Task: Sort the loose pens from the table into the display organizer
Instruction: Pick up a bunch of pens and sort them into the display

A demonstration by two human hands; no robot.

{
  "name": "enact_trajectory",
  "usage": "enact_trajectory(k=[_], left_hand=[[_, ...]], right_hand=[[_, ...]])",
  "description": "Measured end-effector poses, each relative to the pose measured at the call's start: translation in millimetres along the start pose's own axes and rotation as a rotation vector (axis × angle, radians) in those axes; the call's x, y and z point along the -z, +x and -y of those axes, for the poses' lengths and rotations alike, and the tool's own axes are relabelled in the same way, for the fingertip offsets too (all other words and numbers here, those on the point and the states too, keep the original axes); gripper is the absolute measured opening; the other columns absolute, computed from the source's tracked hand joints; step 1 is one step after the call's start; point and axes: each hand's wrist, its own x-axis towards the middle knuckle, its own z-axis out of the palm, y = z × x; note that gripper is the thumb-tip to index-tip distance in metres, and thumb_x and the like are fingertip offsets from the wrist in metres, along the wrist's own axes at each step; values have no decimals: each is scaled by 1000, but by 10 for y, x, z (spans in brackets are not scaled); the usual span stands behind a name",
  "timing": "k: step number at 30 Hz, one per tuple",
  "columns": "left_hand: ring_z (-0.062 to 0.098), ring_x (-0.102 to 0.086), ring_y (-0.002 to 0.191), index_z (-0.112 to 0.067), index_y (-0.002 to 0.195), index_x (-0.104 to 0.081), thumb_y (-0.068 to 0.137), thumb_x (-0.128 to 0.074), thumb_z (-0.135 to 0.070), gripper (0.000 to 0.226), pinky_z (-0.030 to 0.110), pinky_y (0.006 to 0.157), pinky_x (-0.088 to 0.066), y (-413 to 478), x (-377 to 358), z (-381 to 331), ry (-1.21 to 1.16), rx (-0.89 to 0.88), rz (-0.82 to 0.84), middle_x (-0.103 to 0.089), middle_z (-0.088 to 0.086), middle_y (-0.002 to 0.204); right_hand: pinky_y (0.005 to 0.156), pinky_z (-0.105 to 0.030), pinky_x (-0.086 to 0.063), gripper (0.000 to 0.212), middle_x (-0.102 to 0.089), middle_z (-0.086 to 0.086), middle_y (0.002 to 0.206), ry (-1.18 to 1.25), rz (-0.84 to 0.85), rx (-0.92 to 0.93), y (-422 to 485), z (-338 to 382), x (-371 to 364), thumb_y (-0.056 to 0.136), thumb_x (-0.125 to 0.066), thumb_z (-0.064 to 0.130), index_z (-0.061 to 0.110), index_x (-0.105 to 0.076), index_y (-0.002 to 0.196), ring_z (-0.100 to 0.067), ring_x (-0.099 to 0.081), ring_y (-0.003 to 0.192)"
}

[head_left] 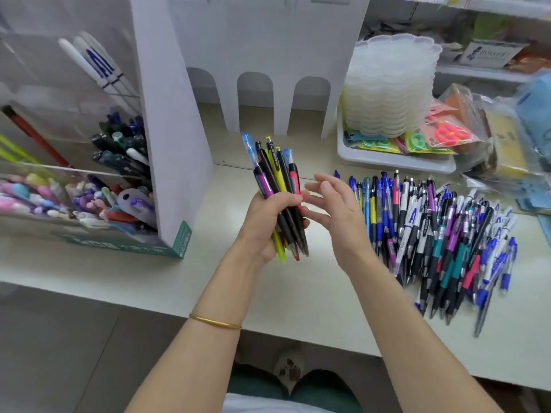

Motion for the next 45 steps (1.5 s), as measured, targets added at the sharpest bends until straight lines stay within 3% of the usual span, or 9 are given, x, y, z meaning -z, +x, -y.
enact_trajectory(k=[10, 19, 22, 26, 29, 33, 38, 41, 45], left_hand=[[15, -61, 62, -3, 106, -58, 74, -62, -12, 34, 29, 55, -54, -710, 333, -585, -45, -14, 127, -65, 4, 75], [14, -62, 61, -3, 99, -61, 74, -67, -2, 26, 29, 57, -55, -1217, 1276, -1445, -34, -151, 79, -65, 4, 73], [15, -61, 59, -5, 96, -61, 82, -61, 0, 15, 29, 56, -55, -1380, 1701, -1732, 53, -218, 45, -63, 4, 67], [16, -62, 60, -5, 102, -59, 90, -54, 3, 15, 28, 52, -54, -1512, 2229, -2062, 130, -269, 38, -65, 5, 69], [15, -62, 59, -6, 105, -59, 91, -52, 3, 18, 27, 52, -52, -1557, 2522, -2272, 164, -254, 61, -64, 2, 67], [18, -62, 65, -9, 105, -61, 90, -58, -2, 17, 33, 56, -54, -1519, 2774, -2452, 164, -215, 68, -63, 5, 73], [18, -62, 60, -9, 101, -62, 91, -57, -4, 12, 32, 53, -55, -1371, 2908, -2629, 126, -195, 42, -64, 4, 68], [21, -63, 57, -6, 104, -61, 94, -55, -5, 12, 31, 53, -56, -1271, 2955, -2725, 80, -174, 15, -65, 8, 71], [20, -68, 69, -6, 110, -63, 93, -56, -4, 19, 29, 58, -57, -1122, 2994, -2815, 88, -189, -53, -69, 8, 80]], right_hand=[[55, -20, -48, 17, -61, -1, 89, -147, 80, 144, -225, 648, -634, 99, -47, 14, 17, -58, 112, -6, -55, 61], [45, -23, -44, 17, -55, -7, 80, -143, 226, 294, -532, 1018, -1920, 95, -50, 3, 14, -60, 104, -13, -53, 49], [45, -25, -47, 17, -54, -2, 75, -252, 283, 308, -594, 980, -2503, 95, -55, 10, 17, -61, 109, -9, -54, 47], [49, -34, -53, 46, -46, -5, 74, -377, 386, 318, -685, 908, -3151, 91, -63, 13, 23, -51, 134, -12, -56, 52], [58, -36, -55, 57, -44, -8, 79, -402, 491, 291, -681, 923, -3457, 91, -62, 10, 33, -43, 140, -18, -55, 61], [50, -21, -48, 52, -43, -10, 85, -402, 555, 242, -559, 990, -3739, 89, -63, 6, 38, -50, 128, -13, -57, 59], [60, -41, -57, 44, -43, -7, 88, -444, 518, 233, -387, 1031, -3995, 87, -60, 3, 34, -51, 118, -15, -57, 60], [59, -37, -56, 40, -45, -6, 93, -332, 515, 226, -281, 1052, -4060, 88, -56, -2, 26, -46, 115, -14, -58, 59], [56, -29, -51, 37, -52, -8, 94, -301, 452, 276, -154, 990, -4099, 91, -50, -2, 22, -40, 117, -11, -56, 61]])
